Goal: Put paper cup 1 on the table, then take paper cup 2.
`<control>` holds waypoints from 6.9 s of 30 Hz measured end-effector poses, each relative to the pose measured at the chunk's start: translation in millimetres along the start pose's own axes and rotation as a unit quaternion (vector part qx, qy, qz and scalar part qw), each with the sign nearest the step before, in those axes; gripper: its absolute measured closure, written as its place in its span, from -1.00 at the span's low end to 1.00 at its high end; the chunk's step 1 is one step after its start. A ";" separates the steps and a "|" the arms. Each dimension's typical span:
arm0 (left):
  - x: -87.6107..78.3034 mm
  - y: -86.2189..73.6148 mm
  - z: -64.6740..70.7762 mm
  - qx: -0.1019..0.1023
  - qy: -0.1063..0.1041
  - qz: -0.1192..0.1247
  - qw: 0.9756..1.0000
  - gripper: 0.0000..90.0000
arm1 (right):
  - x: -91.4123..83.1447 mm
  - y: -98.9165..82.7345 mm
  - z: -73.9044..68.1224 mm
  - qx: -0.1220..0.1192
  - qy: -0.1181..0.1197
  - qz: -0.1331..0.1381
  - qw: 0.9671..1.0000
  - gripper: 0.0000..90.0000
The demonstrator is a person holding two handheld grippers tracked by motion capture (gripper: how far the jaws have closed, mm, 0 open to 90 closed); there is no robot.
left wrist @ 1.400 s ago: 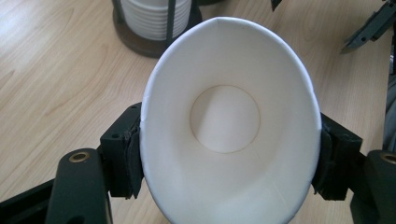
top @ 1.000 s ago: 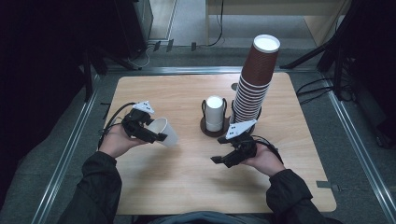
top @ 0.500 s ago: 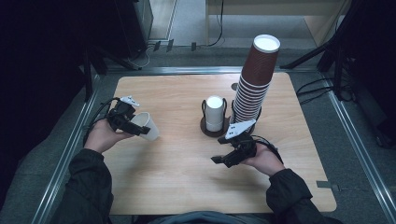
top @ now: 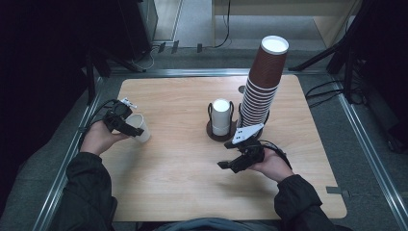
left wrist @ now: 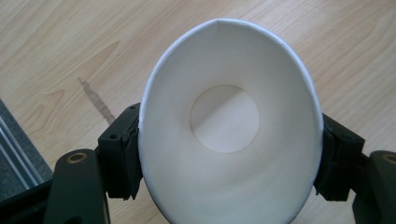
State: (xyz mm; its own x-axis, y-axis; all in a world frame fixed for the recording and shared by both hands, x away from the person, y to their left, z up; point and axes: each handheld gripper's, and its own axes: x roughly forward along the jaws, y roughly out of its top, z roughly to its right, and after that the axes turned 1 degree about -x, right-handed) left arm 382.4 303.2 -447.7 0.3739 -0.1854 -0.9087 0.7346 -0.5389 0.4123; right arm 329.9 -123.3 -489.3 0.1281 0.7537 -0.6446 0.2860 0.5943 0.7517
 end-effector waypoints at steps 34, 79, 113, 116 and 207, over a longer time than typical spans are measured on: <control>10.3 1.9 -5.5 -0.018 0.003 -0.006 1.000 -0.87 | -5.1 -4.4 -0.1 0.006 -0.008 -0.001 1.000 -0.53; -38.1 34.4 83.6 0.045 -0.159 0.133 0.977 -0.68 | -50.8 8.0 5.4 0.051 -0.005 0.033 0.998 -0.37; -2.7 36.1 149.6 0.118 -0.201 0.135 0.963 -0.67 | -78.7 11.4 3.6 0.047 -0.020 0.034 0.998 -0.39; -1.6 36.9 151.5 0.122 -0.206 0.135 0.961 -0.67 | -82.7 11.2 3.9 0.049 -0.028 0.033 0.998 -0.39; 3.3 35.1 174.1 0.168 -0.219 0.118 0.954 -0.64 | -212.3 168.3 96.8 0.033 -0.123 0.049 0.991 -0.62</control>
State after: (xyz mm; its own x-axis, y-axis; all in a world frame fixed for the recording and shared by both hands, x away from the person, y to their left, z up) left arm 310.8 140.6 -447.5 0.1797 -0.6206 -0.7632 0.4094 -0.6583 0.6317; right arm 442.7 -210.5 -239.4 0.3830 0.7111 -0.5896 0.3217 0.4956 0.8068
